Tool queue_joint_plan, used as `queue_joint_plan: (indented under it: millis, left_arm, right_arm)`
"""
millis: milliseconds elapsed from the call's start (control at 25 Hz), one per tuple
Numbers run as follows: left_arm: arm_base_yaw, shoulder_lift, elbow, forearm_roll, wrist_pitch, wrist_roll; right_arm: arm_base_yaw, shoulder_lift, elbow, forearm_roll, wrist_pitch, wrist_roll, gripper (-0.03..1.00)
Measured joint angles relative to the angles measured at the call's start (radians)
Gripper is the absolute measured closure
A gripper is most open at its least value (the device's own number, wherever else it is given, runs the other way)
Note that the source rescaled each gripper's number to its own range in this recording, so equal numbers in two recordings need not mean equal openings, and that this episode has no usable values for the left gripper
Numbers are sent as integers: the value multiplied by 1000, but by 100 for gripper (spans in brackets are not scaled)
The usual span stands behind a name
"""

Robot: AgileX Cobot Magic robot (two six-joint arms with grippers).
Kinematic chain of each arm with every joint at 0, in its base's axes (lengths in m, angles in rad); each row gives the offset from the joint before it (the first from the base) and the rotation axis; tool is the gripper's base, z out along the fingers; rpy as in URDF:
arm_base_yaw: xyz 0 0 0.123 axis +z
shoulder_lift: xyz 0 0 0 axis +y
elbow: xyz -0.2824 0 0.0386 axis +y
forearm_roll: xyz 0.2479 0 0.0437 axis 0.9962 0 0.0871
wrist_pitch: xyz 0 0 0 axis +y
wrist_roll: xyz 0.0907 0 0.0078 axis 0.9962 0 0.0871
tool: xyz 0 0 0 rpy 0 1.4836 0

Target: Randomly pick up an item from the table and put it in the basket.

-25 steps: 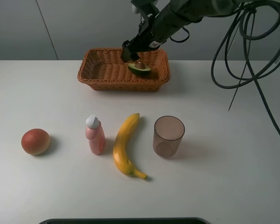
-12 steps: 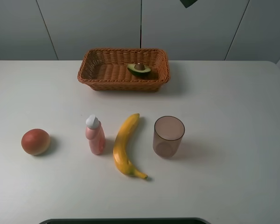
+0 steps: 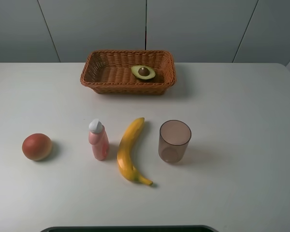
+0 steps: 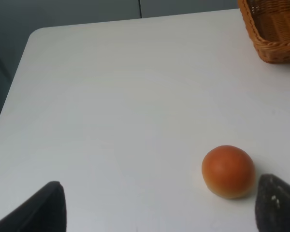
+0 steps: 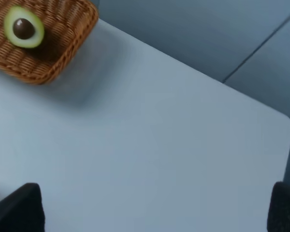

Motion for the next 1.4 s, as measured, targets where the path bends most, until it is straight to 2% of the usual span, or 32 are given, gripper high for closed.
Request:
queue_joint_plan:
  millis: [120, 240, 520, 760, 920, 1080, 1280, 1400]
  left_arm:
    - [0, 0, 0, 0, 0, 0]
    - [0, 0, 0, 0, 0, 0]
    - [0, 0, 0, 0, 0, 0]
    - [0, 0, 0, 0, 0, 0]
    - [0, 0, 0, 0, 0, 0]
    - [0, 0, 0, 0, 0, 0]
    - [0, 0, 0, 0, 0, 2]
    - [0, 0, 0, 0, 0, 2]
  right_arm:
    - [-67, -179, 121, -2, 3, 13, -3]
    - [-97, -351, 219, -2, 8, 25, -3]
    - [-97, -618, 449, 58, -7, 69, -3]
    - [-97, -833, 641, 54, -5, 187, -3]
    - [-97, -971, 708, 26, -3, 216, -3]
    - [-97, -1025, 752, 8, -23, 223, -3]
    - [-97, -1025, 808, 6, -108, 228, -3]
    - [-97, -1025, 839, 6, -108, 230, -3]
